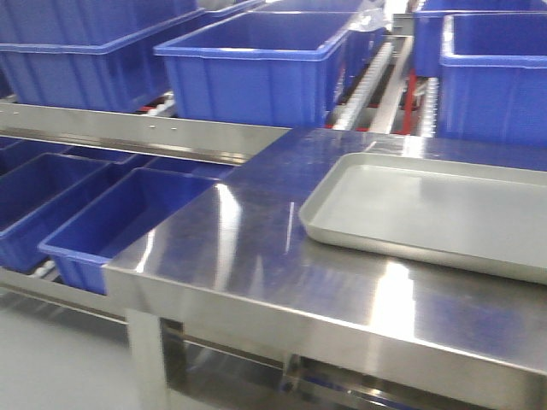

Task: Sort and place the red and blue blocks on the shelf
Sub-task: 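Turn the base away from the counter holding both cubes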

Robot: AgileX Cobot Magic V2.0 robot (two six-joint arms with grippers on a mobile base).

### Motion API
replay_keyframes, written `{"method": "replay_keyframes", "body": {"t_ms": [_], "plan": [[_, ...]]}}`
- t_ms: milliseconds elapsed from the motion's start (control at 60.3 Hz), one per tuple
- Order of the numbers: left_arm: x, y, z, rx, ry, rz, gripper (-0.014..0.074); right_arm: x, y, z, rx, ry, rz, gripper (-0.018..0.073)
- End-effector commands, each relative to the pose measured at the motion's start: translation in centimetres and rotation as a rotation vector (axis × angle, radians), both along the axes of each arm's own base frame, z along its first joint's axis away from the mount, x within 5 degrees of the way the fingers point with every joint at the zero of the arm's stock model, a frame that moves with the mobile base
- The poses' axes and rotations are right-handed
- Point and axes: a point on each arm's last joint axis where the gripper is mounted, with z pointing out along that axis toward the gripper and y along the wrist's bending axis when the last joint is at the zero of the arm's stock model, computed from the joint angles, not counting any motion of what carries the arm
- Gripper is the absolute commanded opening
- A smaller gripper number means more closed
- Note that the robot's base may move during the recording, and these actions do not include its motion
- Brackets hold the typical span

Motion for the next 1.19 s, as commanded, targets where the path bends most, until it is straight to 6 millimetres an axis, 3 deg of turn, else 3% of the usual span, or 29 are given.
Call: {"method": "replay_keyframes", "body": {"t_ms": [0, 1177], "plan": [[0.23, -0.04, 1.8, -0.031, -0.117, 0.002, 0.0122, 0.11, -0.1, 1.74, -0.009, -0.116, -0.009, 0.0051], [0.23, -0.04, 1.8, -0.031, -0.117, 0.002, 0.0122, 0.11, -0.1, 1.74, -0.009, -0.116, -0.009, 0.0051]]}}
